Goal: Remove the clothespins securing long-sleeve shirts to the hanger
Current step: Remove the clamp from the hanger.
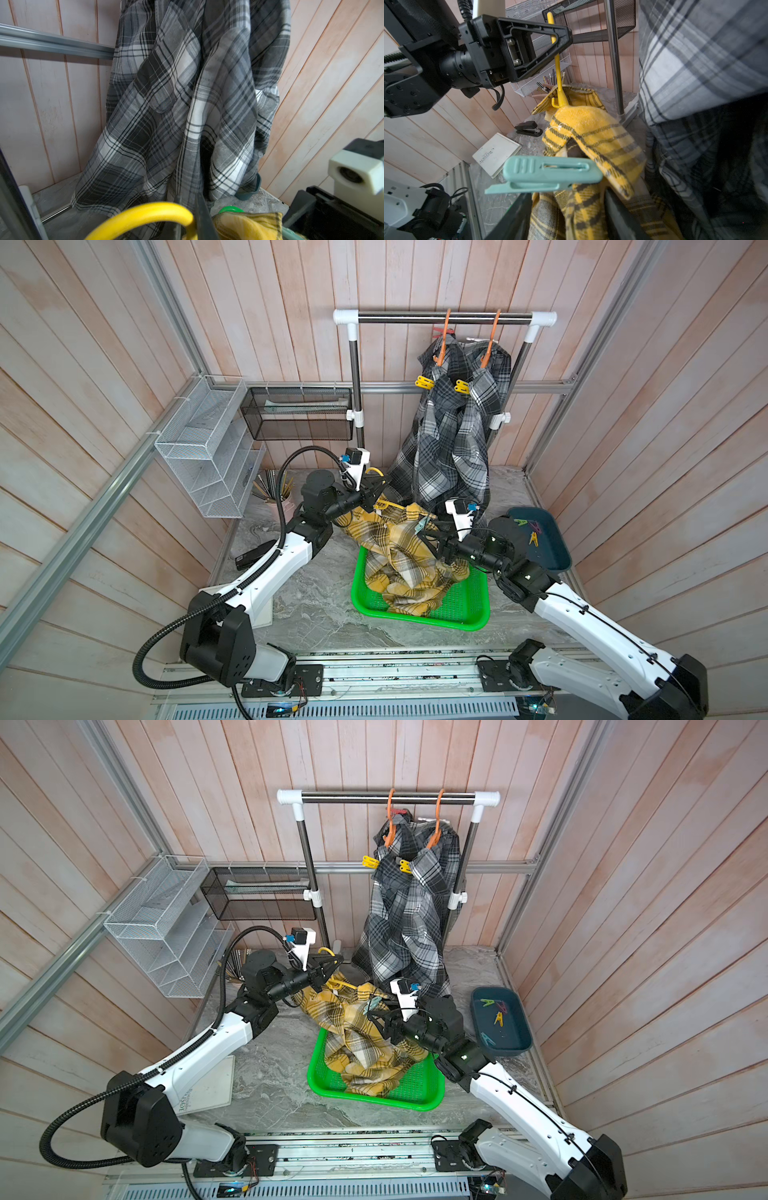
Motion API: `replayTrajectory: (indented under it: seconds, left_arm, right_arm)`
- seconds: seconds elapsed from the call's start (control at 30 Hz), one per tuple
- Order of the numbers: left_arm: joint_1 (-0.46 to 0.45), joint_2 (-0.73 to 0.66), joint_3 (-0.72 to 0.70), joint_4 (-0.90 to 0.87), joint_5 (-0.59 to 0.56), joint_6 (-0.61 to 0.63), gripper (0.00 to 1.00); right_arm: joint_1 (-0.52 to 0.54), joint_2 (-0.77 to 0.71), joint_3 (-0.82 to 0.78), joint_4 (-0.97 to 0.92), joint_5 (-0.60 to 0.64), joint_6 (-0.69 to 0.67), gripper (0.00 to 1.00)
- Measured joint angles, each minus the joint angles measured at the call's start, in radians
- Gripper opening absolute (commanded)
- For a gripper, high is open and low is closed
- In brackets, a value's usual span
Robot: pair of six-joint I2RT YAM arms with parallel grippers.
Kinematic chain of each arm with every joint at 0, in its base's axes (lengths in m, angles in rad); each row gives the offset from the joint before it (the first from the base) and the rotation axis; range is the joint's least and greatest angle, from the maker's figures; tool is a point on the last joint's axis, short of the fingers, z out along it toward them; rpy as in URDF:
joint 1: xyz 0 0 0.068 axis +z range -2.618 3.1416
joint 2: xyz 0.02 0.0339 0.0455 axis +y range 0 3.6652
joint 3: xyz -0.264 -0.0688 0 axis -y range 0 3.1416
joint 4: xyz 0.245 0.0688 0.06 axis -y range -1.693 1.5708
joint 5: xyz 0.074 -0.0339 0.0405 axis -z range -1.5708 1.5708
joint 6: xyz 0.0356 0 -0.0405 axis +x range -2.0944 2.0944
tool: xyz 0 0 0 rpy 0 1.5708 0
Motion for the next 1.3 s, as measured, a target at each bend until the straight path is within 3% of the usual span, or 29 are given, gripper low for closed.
replayTrajectory:
  seconds: [0.23,0.5,0.7,1.3]
  left_arm:
    - [0.0,0.0,0.001,-0.068,-0.03,0.026,0.0]
    - [0.0,0.0,0.039,-0.134,-0.053,0.03,0.0]
    - [0.0,0.0,0.043,-0.16,-0.064,0.03,0.0]
    - [0.0,0.0,0.066,-0.221,-0.067,0.045,0.0]
  right_arm:
    - [0.049,-0.033,0.056,-0.138,0.129,-0.116,0.63]
    - [0.256,0.016,0.106,-0.23,0.384,-0.251,0.65]
    - [0.275,0.051,0.108,-0.23,0.508,-0.296,0.66]
    - [0.323,0.024,0.153,-0.266,0.604,-0.411,0.66]
